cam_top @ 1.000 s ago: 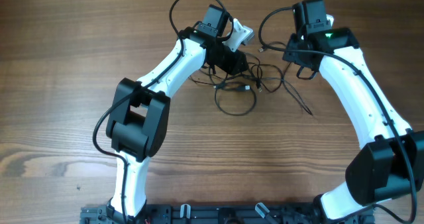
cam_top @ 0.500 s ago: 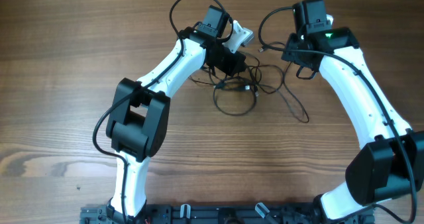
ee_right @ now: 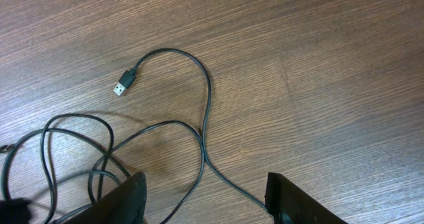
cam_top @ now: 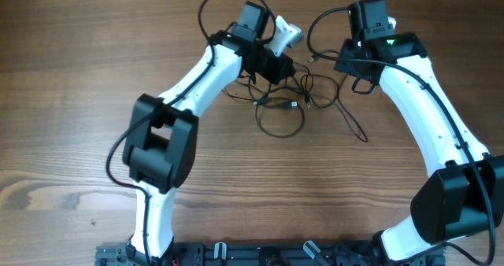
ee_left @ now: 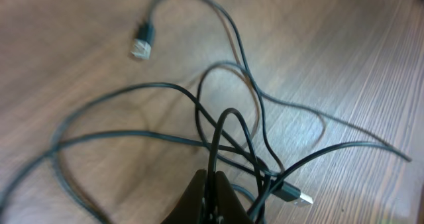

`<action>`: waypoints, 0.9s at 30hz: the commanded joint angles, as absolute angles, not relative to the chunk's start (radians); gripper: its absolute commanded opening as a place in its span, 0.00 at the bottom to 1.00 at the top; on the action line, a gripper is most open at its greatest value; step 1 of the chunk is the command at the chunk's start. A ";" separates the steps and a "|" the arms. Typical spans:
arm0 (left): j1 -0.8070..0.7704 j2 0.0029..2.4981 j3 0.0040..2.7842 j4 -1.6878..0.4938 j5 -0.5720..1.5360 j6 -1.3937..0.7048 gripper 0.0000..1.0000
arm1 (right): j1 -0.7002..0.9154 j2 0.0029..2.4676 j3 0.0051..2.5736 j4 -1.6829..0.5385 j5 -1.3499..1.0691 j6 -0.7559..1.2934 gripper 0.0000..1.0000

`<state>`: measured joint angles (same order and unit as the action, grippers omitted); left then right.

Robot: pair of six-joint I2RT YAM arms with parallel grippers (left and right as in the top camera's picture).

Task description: Untangle cables

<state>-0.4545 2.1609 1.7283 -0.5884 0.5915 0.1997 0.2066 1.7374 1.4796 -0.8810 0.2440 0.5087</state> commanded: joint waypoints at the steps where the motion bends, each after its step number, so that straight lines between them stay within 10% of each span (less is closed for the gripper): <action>1: -0.394 2.028 1.781 -0.562 0.558 0.193 0.04 | 0.208 1.748 1.479 -0.872 0.203 0.510 0.61; 17: -0.309 1.955 1.787 -0.537 0.556 0.171 0.04 | 0.209 1.748 1.479 -0.777 -0.601 0.049 0.65; 27: -0.311 1.900 1.787 -0.533 0.555 0.176 0.04 | 0.227 1.779 1.479 -0.752 -0.535 0.089 0.71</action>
<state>-0.3115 1.9705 1.7695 -0.5377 0.5571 0.1802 0.2111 1.7397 1.4796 -0.7650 -0.5541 0.0849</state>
